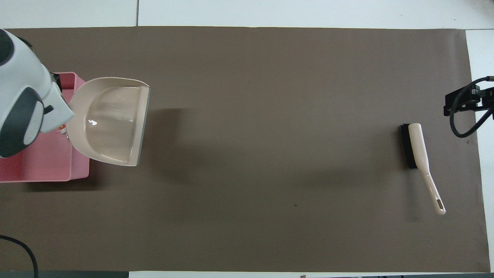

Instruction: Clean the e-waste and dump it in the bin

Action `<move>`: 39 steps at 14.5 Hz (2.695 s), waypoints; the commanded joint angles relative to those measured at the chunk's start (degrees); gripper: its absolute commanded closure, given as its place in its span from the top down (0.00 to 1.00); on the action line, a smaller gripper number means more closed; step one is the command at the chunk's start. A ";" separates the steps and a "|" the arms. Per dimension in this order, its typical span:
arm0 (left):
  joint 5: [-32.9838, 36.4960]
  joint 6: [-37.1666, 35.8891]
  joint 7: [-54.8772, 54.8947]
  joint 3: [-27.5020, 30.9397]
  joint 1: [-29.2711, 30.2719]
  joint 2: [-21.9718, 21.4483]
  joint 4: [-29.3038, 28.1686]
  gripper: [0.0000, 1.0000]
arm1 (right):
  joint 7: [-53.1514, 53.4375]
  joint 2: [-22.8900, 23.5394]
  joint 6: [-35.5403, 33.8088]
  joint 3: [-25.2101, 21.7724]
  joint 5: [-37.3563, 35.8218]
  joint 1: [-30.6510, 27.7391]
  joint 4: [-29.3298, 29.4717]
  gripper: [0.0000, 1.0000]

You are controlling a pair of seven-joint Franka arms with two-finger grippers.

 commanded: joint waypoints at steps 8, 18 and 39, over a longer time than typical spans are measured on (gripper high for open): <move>-0.78 8.01 -19.53 0.85 -14.47 3.60 -9.66 0.00 | 1.60 -5.55 1.94 -5.24 0.35 8.90 -7.14 0.99; -0.87 14.71 -22.24 1.03 -13.51 8.54 -9.66 0.70 | 0.81 -4.41 -1.55 -5.16 2.71 8.63 -2.69 0.99; -14.67 -3.93 -63.62 3.05 1.52 3.61 1.15 0.99 | 0.81 -3.88 -2.01 -5.33 2.03 9.07 -1.78 0.99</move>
